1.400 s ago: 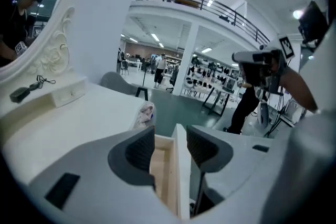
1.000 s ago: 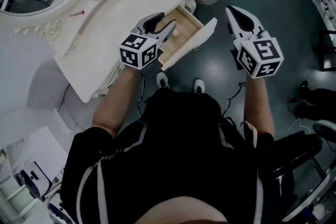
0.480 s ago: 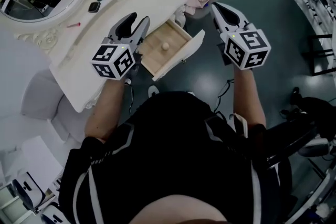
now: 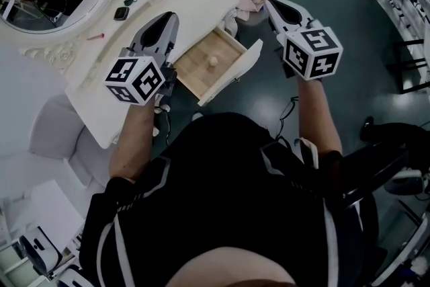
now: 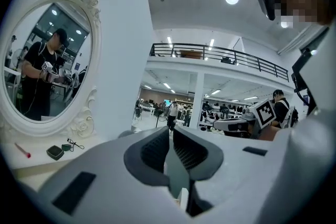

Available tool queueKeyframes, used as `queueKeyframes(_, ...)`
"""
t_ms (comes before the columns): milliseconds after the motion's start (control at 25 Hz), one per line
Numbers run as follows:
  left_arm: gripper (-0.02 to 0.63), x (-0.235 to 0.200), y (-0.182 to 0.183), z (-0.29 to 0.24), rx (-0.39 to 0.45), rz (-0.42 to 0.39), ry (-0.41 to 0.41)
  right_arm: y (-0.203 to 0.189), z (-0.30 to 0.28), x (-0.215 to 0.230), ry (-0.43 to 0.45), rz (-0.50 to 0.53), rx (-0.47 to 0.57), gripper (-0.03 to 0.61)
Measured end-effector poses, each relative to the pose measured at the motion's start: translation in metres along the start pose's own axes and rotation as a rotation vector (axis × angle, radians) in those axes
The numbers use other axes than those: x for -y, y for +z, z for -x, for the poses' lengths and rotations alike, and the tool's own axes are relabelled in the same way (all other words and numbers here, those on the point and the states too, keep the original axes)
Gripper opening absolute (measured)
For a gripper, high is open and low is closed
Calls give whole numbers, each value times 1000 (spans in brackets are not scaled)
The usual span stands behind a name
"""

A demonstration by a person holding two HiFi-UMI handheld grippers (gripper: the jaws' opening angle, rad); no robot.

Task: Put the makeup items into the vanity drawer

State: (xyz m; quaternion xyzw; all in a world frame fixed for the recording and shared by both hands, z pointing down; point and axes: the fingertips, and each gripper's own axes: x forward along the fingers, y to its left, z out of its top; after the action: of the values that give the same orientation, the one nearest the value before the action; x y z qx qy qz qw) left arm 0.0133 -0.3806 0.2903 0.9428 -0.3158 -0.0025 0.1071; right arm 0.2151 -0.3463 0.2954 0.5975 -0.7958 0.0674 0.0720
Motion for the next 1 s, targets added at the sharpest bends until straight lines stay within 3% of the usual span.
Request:
queueKeyframes(120, 5, -4, 4, 3, 0, -16, 15, 3, -3, -3, 7, -3, 3, 5)
queueKeyframes(1000, 5, -34, 20, 27, -18, -102, 115, 20, -18, -27, -5, 44, 7, 5)
